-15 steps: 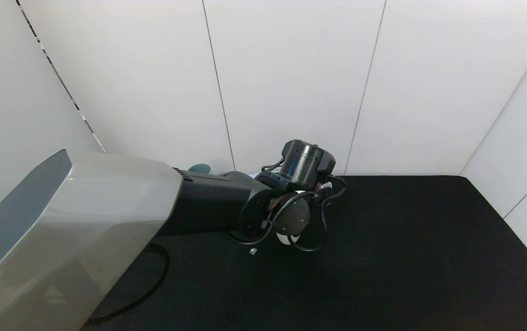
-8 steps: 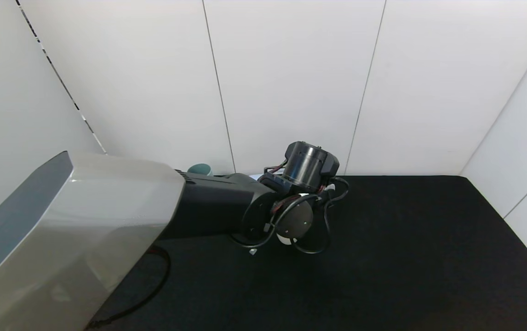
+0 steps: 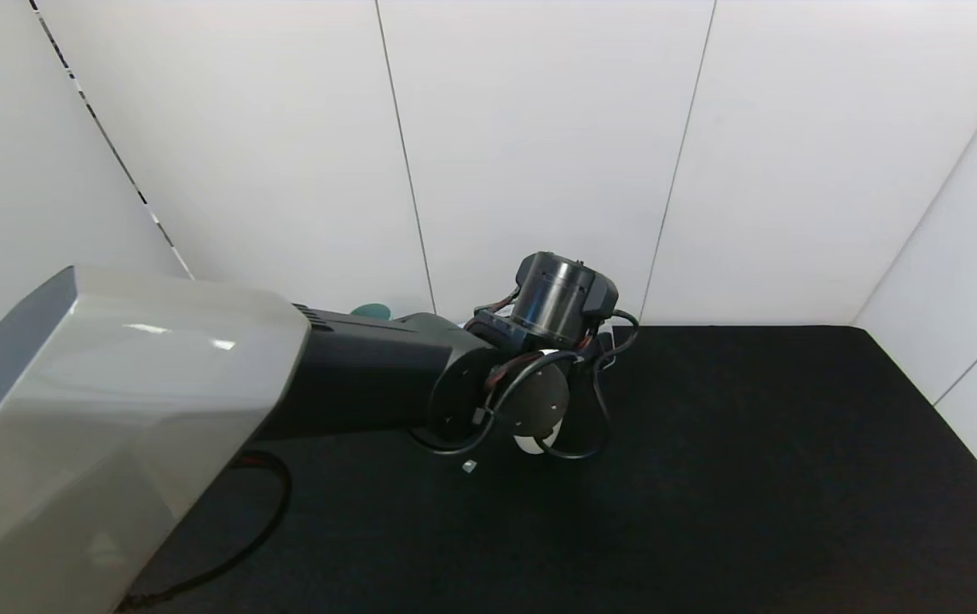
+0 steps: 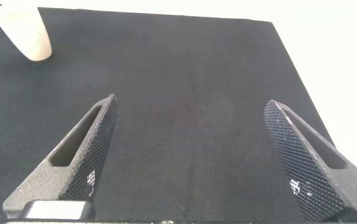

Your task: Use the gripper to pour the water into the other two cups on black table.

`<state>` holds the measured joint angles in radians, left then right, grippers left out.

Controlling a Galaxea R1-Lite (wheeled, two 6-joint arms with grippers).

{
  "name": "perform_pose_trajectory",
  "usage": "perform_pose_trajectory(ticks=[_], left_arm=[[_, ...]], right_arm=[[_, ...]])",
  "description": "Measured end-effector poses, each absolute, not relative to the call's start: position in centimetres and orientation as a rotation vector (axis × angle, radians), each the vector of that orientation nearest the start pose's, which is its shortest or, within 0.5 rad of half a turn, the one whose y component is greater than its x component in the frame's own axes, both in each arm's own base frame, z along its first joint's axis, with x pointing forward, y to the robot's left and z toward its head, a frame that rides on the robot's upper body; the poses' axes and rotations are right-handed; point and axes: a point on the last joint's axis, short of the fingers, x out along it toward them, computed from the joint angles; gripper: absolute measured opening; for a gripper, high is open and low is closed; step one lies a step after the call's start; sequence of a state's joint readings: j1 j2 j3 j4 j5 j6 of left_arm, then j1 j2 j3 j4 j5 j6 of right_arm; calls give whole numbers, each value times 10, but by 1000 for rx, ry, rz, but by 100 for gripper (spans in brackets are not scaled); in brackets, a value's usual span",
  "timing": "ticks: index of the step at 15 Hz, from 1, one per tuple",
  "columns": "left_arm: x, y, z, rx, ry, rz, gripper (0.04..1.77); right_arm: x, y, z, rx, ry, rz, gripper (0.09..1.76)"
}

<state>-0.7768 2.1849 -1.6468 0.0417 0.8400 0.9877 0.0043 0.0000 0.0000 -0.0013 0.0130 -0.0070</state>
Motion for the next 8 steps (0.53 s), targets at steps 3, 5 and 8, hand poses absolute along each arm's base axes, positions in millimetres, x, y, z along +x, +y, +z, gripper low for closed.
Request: perform_pose_trajectory(ticks=[3, 5, 8], left_arm=[[324, -283, 169, 1296, 429, -156, 129], [320, -272, 170, 1183, 445, -159, 129], [315, -247, 171, 1010, 487, -162, 129]], right_arm=[[-23, 0, 76, -7, -1, 17, 171], [-23, 0, 76, -7, -1, 17, 171], [-23, 0, 76, -7, -1, 17, 171]])
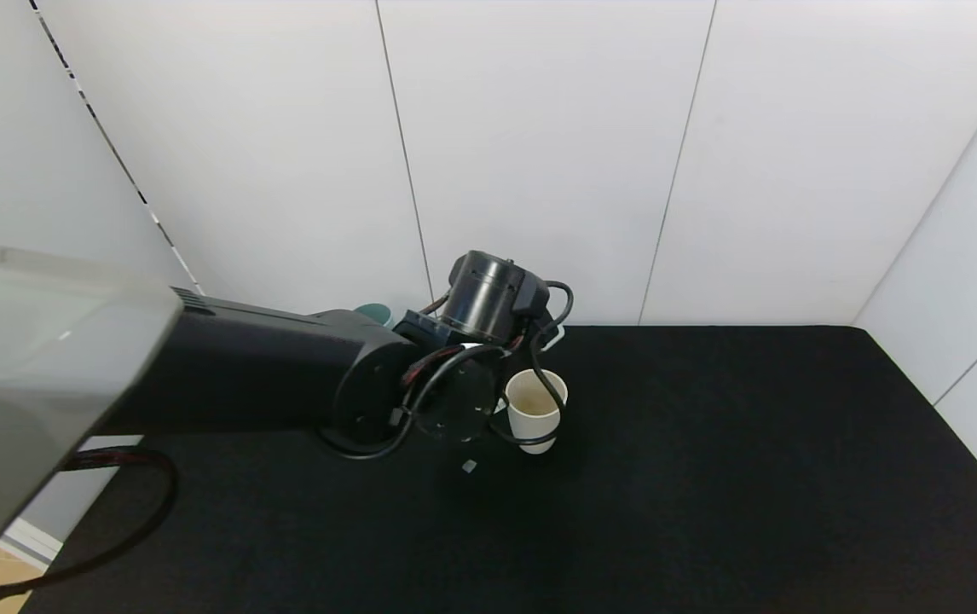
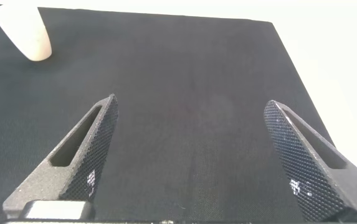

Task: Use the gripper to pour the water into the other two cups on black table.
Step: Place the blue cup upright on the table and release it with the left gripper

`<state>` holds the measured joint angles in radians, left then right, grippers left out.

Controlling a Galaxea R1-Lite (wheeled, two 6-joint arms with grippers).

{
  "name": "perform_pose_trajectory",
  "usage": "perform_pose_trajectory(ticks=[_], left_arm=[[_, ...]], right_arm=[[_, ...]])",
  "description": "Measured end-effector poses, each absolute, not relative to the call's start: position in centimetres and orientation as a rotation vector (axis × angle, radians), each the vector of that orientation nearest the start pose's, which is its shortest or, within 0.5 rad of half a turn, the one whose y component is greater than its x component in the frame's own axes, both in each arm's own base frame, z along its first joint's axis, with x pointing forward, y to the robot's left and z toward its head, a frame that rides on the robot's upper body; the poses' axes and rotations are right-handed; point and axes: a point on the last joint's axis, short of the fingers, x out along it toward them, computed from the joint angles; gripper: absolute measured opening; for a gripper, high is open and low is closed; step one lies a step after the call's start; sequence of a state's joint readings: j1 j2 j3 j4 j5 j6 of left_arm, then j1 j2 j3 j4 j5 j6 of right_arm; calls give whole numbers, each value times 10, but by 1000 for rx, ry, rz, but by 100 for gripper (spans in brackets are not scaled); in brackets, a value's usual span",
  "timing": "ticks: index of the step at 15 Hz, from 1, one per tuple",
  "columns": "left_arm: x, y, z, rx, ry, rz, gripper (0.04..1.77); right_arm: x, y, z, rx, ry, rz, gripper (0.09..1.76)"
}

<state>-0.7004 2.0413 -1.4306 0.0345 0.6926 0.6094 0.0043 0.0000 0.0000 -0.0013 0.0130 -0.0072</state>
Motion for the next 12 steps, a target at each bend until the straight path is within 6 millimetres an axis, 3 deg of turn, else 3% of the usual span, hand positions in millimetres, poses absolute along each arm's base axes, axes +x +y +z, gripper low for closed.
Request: perform_pose_trajectory(ticks=[6, 12], left_arm=[[300, -186, 178, 584, 543, -178, 129], [293, -151, 165, 269, 402, -163, 129]], right_arm=[[-23, 0, 76, -7, -1, 17, 171], [-23, 0, 76, -7, -1, 18, 171]])
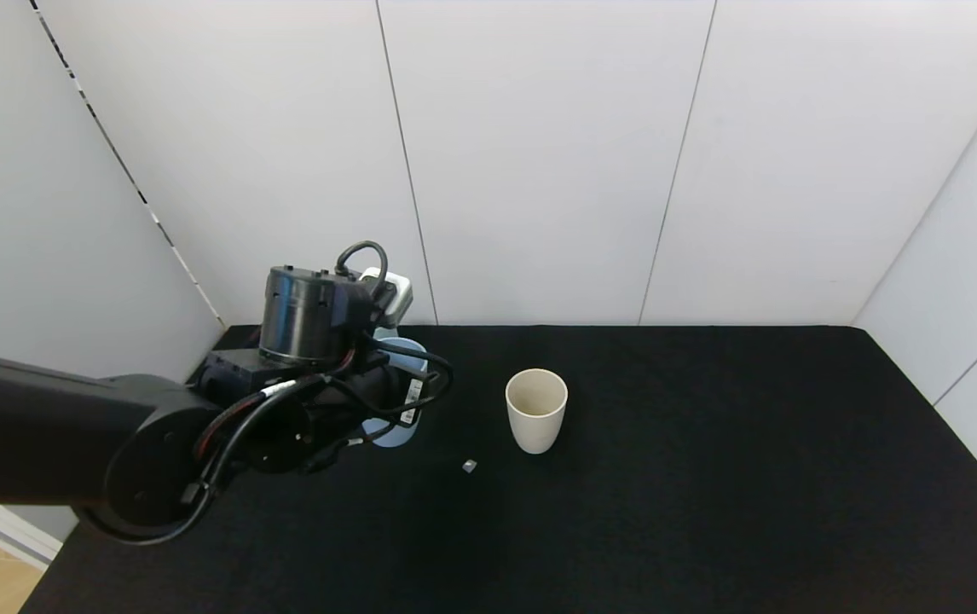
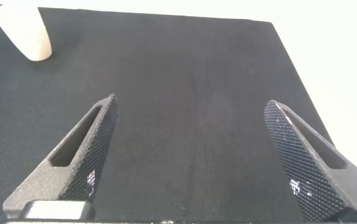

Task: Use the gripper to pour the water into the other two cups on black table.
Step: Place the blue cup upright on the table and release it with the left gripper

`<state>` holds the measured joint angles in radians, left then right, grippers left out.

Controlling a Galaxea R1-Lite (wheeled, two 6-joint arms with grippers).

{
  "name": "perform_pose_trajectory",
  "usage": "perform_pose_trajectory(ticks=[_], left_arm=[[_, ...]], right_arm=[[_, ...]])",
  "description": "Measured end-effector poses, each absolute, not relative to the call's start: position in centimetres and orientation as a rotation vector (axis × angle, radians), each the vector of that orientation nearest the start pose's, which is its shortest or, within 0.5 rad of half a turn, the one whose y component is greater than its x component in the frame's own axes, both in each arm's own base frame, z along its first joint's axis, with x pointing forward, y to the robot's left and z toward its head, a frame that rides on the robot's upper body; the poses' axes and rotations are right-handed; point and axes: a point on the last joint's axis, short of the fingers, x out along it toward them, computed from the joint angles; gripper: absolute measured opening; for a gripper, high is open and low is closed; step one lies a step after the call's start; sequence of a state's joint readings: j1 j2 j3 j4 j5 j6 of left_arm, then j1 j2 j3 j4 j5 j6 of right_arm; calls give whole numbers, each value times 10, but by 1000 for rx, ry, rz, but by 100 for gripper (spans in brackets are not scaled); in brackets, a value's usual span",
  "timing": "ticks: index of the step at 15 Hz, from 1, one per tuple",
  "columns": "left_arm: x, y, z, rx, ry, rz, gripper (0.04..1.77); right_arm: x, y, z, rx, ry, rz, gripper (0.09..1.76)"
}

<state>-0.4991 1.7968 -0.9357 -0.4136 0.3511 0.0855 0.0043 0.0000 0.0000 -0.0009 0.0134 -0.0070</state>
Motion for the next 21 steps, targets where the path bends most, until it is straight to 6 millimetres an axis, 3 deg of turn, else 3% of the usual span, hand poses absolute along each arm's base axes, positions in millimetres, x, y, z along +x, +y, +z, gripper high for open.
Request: perform_pose_trajectory(ticks=[5, 11, 18, 21], left_arm=[[292, -139, 145, 105, 252, -121, 129], [304, -125, 116, 74, 304, -63, 129], [314, -128, 93, 92, 363, -57, 129], [322, -131, 85, 79, 309, -57, 129]], right_arm=[[-23, 0, 76, -7, -1, 18, 171], [-23, 0, 76, -7, -1, 17, 171], [-23, 0, 76, -7, -1, 17, 171], [-23, 0, 76, -7, -1, 17, 171]])
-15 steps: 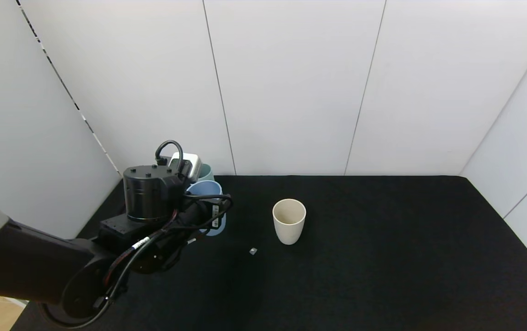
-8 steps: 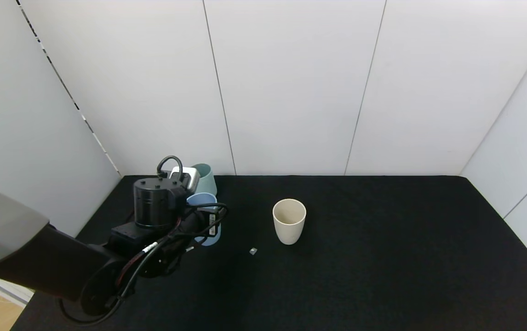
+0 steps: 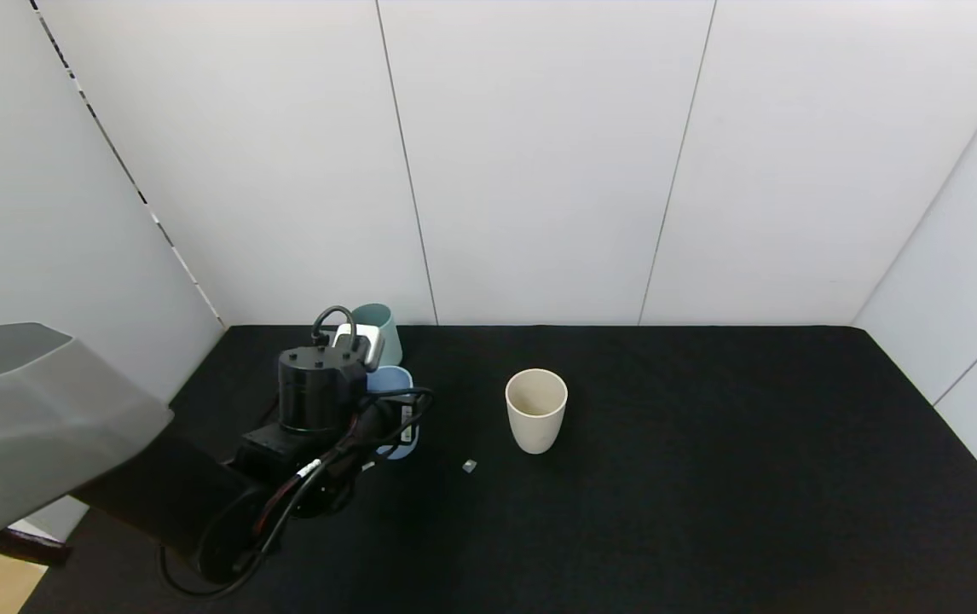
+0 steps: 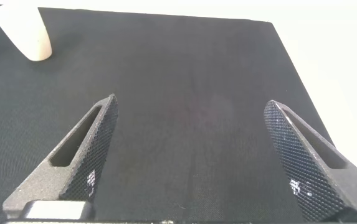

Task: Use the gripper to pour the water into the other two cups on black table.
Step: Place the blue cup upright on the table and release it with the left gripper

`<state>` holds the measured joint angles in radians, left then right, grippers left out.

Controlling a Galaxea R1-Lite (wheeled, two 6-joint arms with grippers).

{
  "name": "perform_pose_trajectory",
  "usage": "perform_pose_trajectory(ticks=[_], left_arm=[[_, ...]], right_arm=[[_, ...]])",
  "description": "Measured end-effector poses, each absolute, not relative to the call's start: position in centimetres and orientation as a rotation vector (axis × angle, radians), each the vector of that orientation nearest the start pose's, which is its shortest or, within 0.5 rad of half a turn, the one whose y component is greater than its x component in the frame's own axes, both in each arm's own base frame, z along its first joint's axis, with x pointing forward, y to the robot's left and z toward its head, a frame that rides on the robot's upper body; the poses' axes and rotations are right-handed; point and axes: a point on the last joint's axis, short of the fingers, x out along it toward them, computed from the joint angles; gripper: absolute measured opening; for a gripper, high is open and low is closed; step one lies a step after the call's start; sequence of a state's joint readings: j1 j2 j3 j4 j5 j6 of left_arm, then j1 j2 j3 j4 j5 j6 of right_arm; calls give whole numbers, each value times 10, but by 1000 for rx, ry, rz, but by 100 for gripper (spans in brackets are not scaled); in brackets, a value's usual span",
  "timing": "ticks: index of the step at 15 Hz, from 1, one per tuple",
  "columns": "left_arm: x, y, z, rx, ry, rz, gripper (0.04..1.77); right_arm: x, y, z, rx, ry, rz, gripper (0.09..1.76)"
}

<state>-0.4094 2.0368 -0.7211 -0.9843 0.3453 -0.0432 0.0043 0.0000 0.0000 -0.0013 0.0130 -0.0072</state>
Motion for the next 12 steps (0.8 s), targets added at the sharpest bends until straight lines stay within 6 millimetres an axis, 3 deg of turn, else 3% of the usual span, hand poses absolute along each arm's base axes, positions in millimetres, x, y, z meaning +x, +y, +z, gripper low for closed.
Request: perform_pose_trajectory(ticks=[5, 12], left_arm=[[326, -133, 67, 97, 347, -57, 129], [328, -134, 59, 104, 364, -55, 129]], right_arm=[[-23, 0, 76, -7, -1, 17, 171], [-23, 0, 76, -7, -1, 17, 171]])
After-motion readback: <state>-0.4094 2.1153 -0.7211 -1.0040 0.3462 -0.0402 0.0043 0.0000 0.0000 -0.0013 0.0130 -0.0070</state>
